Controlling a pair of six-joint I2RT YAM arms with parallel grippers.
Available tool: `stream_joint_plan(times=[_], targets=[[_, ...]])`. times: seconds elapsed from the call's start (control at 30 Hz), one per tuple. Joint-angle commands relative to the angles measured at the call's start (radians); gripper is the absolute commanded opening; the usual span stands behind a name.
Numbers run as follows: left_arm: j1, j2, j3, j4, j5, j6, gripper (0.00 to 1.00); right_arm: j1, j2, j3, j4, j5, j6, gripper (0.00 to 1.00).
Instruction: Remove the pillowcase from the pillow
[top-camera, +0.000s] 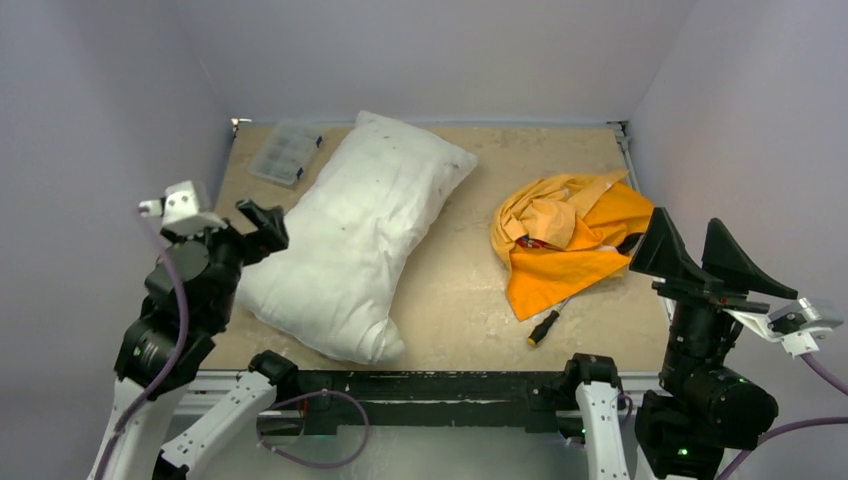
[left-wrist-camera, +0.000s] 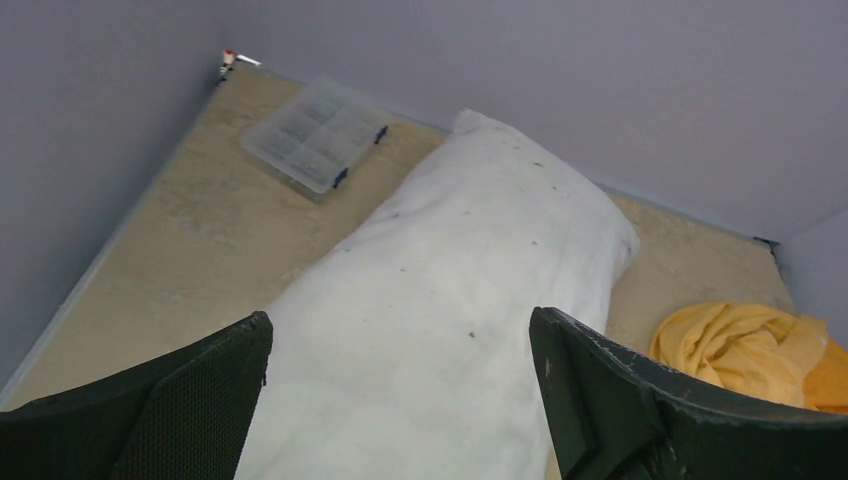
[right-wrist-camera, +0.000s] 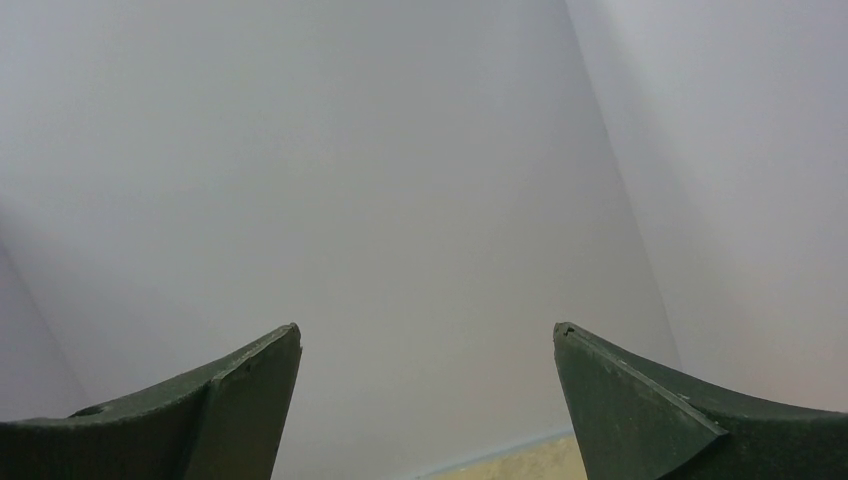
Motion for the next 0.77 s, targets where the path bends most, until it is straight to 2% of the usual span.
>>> stream_joint_plan(times=[0.0,0.33,0.73], targets=[[0.002,-0.138,-0.033,-0.11,-0.164,0.07,0.99,0.009,-0.006,0.0,0.016,-0.013,-0.029,0.99],[0.0,-0.435,-0.204,-0.017,-0.22,-0.011,0.99,0.016,-0.059,-0.005,0.023,0.023,-0.02,0.99],[0.0,-0.465,-0.252,-0.011,-0.236,-0.042,0.99,0.016,-0.06,-0.058,0.024,0.021,0.024,0.99]])
